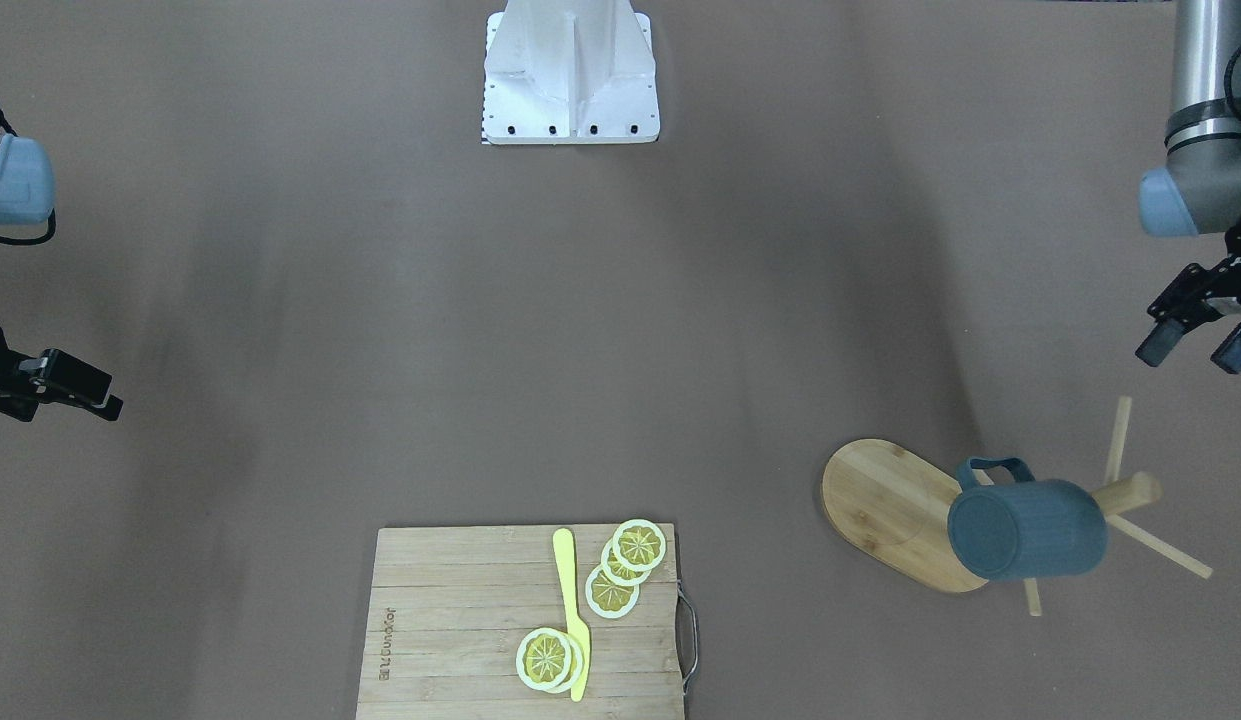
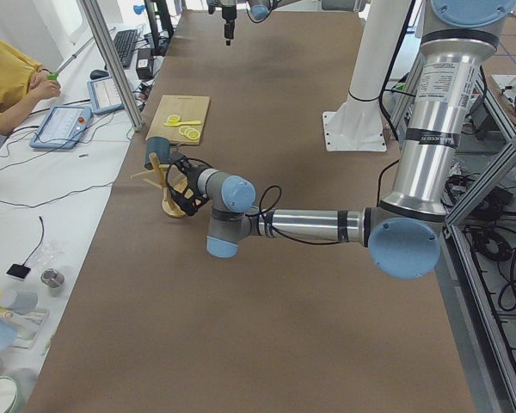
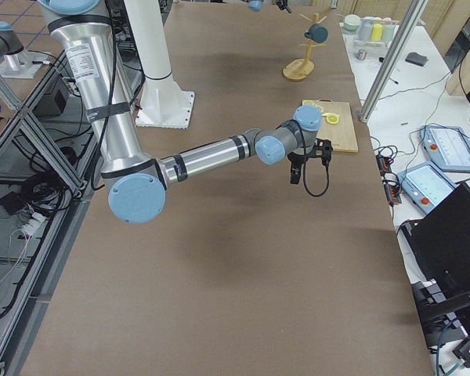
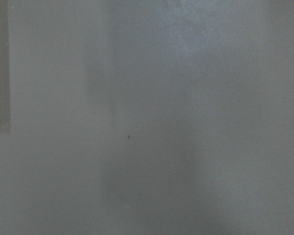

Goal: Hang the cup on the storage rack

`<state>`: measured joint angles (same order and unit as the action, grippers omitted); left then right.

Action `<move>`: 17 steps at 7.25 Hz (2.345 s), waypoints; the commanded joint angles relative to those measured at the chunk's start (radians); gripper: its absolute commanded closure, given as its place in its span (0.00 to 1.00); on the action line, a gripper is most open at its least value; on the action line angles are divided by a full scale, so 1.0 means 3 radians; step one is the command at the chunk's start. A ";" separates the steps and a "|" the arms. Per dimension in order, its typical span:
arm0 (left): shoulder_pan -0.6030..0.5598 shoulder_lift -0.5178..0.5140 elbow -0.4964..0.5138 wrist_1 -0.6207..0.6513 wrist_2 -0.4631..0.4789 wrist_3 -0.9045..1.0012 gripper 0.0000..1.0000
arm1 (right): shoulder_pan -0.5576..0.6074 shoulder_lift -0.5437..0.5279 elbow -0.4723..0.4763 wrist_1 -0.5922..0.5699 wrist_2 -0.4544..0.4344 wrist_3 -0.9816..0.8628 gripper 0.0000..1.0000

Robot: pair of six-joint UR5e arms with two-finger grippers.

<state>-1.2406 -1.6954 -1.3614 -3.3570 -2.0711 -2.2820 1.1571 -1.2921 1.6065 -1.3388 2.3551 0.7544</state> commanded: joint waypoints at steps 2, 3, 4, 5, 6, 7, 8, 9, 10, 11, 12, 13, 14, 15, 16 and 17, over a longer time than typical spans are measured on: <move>-0.0047 0.0424 0.0012 0.0200 -0.0004 0.2113 0.02 | 0.0166 -0.0080 0.0019 0.0024 -0.0195 -0.0045 0.00; -0.0128 0.0582 0.0013 0.0470 0.0001 0.3102 0.02 | 0.0243 -0.0085 0.0014 0.0024 -0.0252 -0.0050 0.00; -0.0230 0.0665 -0.0003 0.0792 0.0006 0.3973 0.02 | 0.0315 -0.0126 0.0019 0.0024 -0.0267 -0.0070 0.00; -0.0343 0.0666 0.0002 0.1028 0.0006 0.4508 0.02 | 0.0396 -0.0177 0.0019 0.0024 -0.0262 -0.0207 0.00; -0.0470 0.0666 0.0002 0.1248 0.0021 0.5009 0.02 | 0.0478 -0.0233 0.0019 0.0024 -0.0262 -0.0345 0.00; -0.0578 0.0661 -0.0008 0.1498 0.0117 0.5622 0.02 | 0.0560 -0.0294 0.0014 0.0024 -0.0262 -0.0524 0.00; -0.0701 0.0646 -0.0089 0.1926 0.0144 0.6185 0.02 | 0.0637 -0.0330 -0.0001 0.0019 -0.0257 -0.0677 0.00; -0.0742 0.0620 -0.0287 0.2512 0.0104 0.6327 0.02 | 0.0693 -0.0396 -0.0017 0.0019 -0.0257 -0.0841 0.00; -0.0738 0.0610 -0.0476 0.3080 0.0093 0.6328 0.02 | 0.0765 -0.0503 -0.0017 0.0019 -0.0247 -0.0964 0.00; -0.0733 0.0579 -0.0615 0.3526 -0.0059 0.6349 0.02 | 0.0841 -0.0585 -0.0022 0.0014 -0.0227 -0.1132 0.00; -0.0738 0.0528 -0.0667 0.3870 -0.0521 0.6349 0.02 | 0.0862 -0.0672 -0.0017 0.0014 -0.0222 -0.1220 0.00; -0.0738 0.0533 -0.0678 0.4075 -0.0824 0.6349 0.02 | 0.0868 -0.0704 -0.0017 0.0019 -0.0216 -0.1226 0.00; -0.0707 0.0568 -0.0713 0.4265 -0.0883 0.6354 0.02 | 0.0868 -0.0719 -0.0022 -0.0016 -0.0216 -0.1342 0.00; -0.0616 0.0574 -0.0779 0.4434 -0.0929 0.6354 0.02 | 0.0928 -0.0755 -0.0032 -0.0037 -0.0196 -0.1526 0.00; -0.0574 0.0584 -0.0886 0.4603 -0.1112 0.6354 0.02 | 0.1005 -0.0831 -0.0037 -0.0037 -0.0074 -0.1690 0.00; -0.0564 0.0640 -0.1019 0.4731 -0.1159 0.6354 0.02 | 0.1067 -0.0918 -0.0032 -0.0032 -0.0038 -0.1843 0.00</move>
<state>-1.4203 -1.5184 -1.6216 -1.9962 -2.3845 -0.3759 1.4520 -1.5370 1.5968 -1.3482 2.3218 0.2638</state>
